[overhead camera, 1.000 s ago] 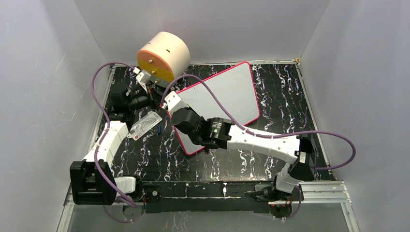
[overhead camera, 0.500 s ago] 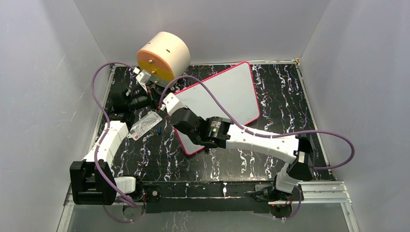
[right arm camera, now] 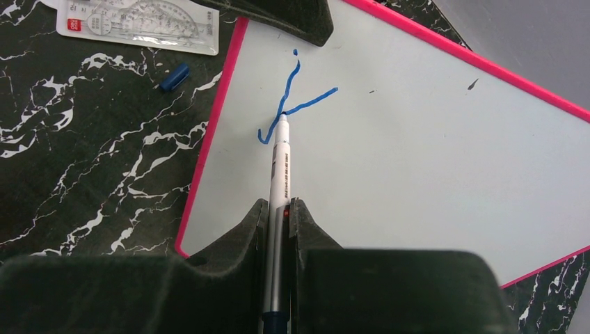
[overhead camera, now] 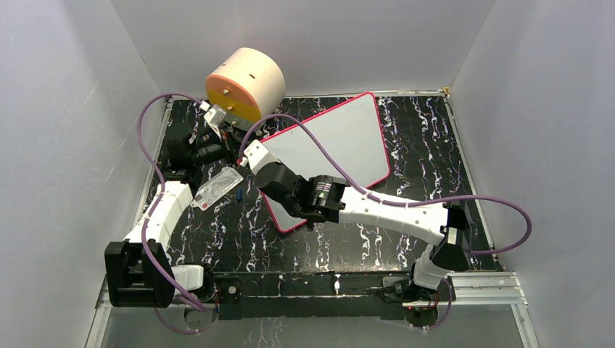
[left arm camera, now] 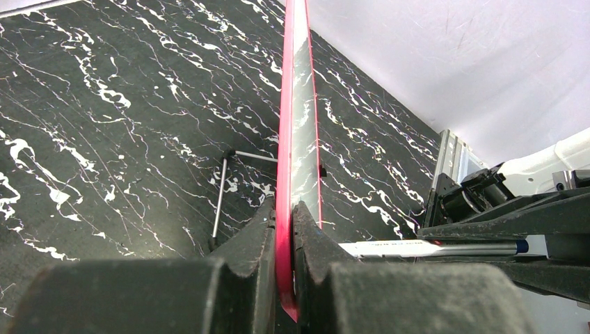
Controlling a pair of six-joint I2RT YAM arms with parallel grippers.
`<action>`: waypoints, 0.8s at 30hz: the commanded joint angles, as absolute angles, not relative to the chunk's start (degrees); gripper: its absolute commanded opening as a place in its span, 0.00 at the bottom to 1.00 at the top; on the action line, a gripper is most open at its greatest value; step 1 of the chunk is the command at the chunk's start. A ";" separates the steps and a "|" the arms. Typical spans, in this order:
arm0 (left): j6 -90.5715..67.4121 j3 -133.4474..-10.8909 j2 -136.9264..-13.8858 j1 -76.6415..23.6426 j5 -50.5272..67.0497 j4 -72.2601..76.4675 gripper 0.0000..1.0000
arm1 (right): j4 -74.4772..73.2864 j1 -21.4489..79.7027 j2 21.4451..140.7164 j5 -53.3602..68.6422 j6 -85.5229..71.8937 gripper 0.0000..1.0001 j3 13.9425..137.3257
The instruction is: Write a sentence on the whiteboard
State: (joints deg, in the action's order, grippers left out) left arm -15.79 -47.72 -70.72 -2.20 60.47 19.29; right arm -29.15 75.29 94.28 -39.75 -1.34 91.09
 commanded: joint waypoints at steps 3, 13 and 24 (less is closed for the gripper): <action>-10.11 -46.67 -70.22 -3.43 63.02 17.41 0.00 | -26.84 75.32 95.18 -38.59 -1.85 0.00 93.07; -10.02 -46.67 -70.22 -3.43 63.08 17.40 0.00 | -28.25 75.28 95.87 -41.47 -1.97 0.00 92.40; -10.02 -46.67 -70.31 -3.43 63.19 17.40 0.00 | -30.90 75.24 95.36 -44.12 -3.59 0.00 90.93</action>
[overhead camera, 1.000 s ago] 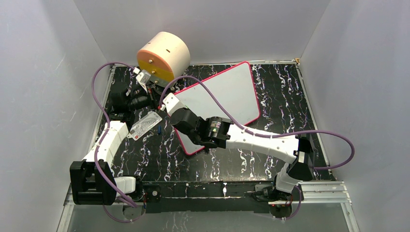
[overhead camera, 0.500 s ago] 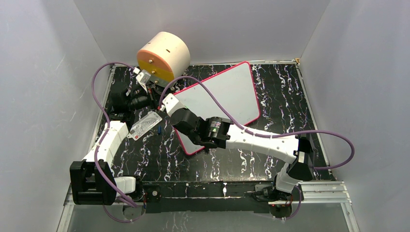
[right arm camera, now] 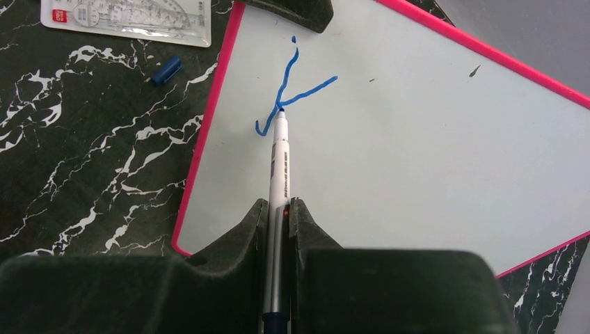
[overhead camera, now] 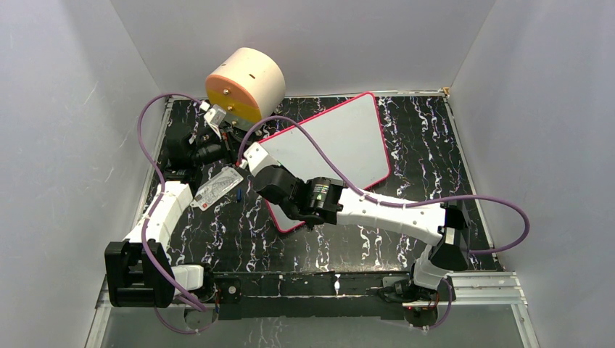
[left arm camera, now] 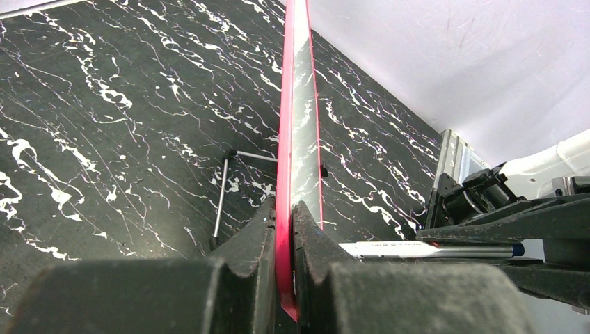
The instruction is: Write a sentence on the whiteboard
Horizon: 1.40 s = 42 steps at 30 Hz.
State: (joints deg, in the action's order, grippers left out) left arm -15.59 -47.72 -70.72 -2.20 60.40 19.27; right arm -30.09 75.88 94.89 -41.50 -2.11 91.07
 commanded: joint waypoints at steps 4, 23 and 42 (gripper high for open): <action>-10.02 -46.72 -70.34 -3.43 63.19 17.32 0.00 | -31.56 75.16 94.60 -44.72 -4.27 0.00 90.19; -9.71 -46.67 -70.22 -3.43 63.01 17.01 0.00 | -32.87 74.71 92.73 -45.77 -6.28 0.00 87.76; -9.84 -46.50 -70.40 -3.43 62.99 17.30 0.00 | -20.75 73.31 83.93 -40.92 -5.54 0.00 80.00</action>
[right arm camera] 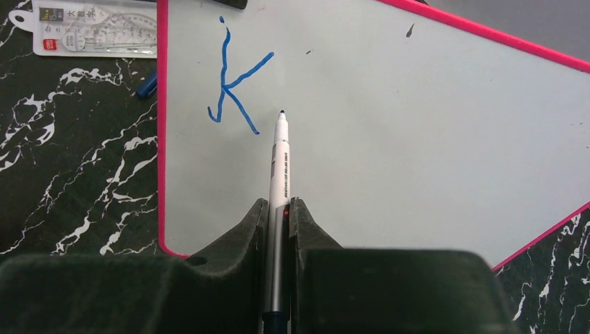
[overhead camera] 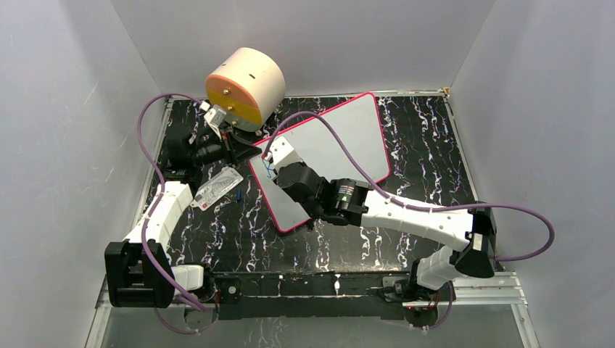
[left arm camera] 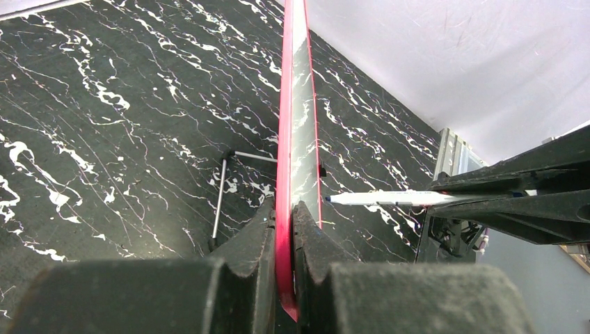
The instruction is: Write a sentence on the whiteboard
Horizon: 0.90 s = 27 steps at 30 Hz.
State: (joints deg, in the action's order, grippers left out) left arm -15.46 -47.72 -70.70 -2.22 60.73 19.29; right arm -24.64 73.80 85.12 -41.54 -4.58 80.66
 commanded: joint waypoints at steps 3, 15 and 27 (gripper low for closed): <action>-9.90 -46.40 -70.27 -3.43 63.08 17.43 0.00 | -21.20 73.25 84.72 -40.13 -5.84 0.00 80.46; -10.24 -46.23 -70.15 -3.43 63.31 17.82 0.00 | -20.47 72.77 85.47 -40.65 -6.41 0.00 79.84; -9.93 -46.31 -70.22 -3.43 62.99 17.59 0.00 | -19.08 72.42 86.58 -39.17 -6.21 0.00 80.03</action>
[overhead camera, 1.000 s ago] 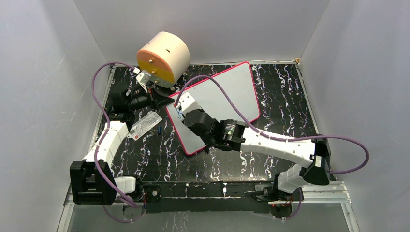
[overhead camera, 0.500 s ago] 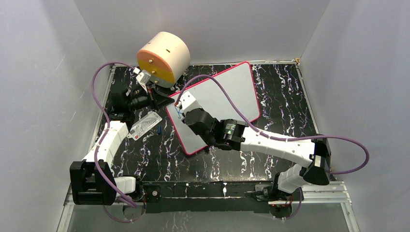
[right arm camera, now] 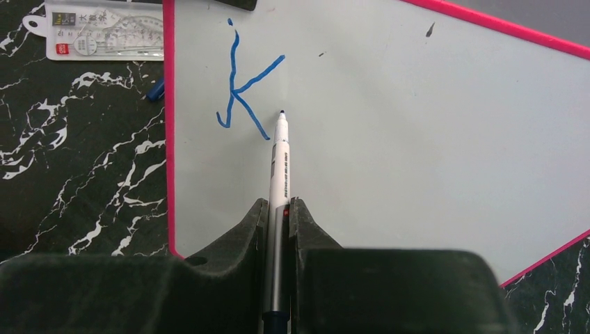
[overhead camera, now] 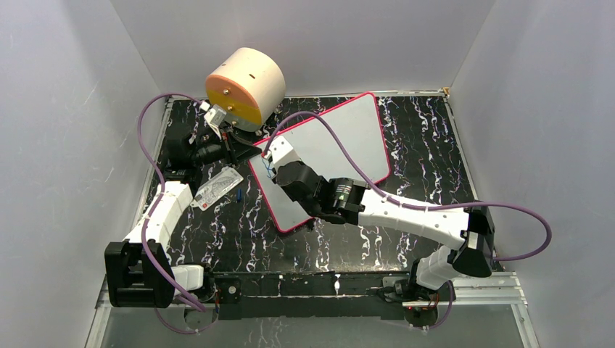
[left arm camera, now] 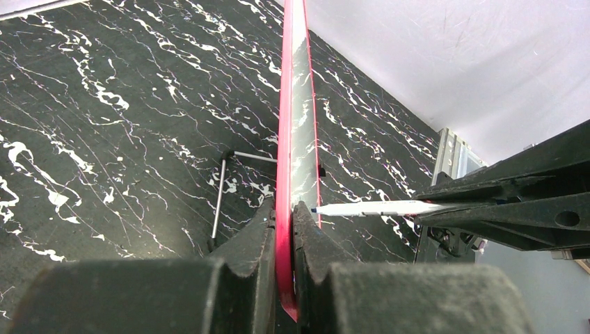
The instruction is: Write a sentence on the whiteboard
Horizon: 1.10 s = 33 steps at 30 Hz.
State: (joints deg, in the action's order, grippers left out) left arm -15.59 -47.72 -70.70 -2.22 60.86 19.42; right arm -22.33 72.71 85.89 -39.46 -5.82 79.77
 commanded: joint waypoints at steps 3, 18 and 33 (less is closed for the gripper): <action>-9.86 -46.31 -70.13 -3.43 62.95 17.49 0.00 | -19.16 72.30 86.96 -39.21 -6.10 0.00 80.23; -9.76 -46.31 -70.14 -3.43 62.92 17.34 0.00 | -21.04 71.36 86.15 -42.81 -6.46 0.00 79.35; -9.85 -46.41 -69.90 -3.43 62.97 17.36 0.00 | -20.26 71.06 84.70 -45.32 -6.80 0.00 78.46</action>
State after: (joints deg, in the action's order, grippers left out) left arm -15.57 -47.72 -70.70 -2.22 60.49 19.29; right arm -22.52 72.01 86.63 -42.41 -6.15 78.91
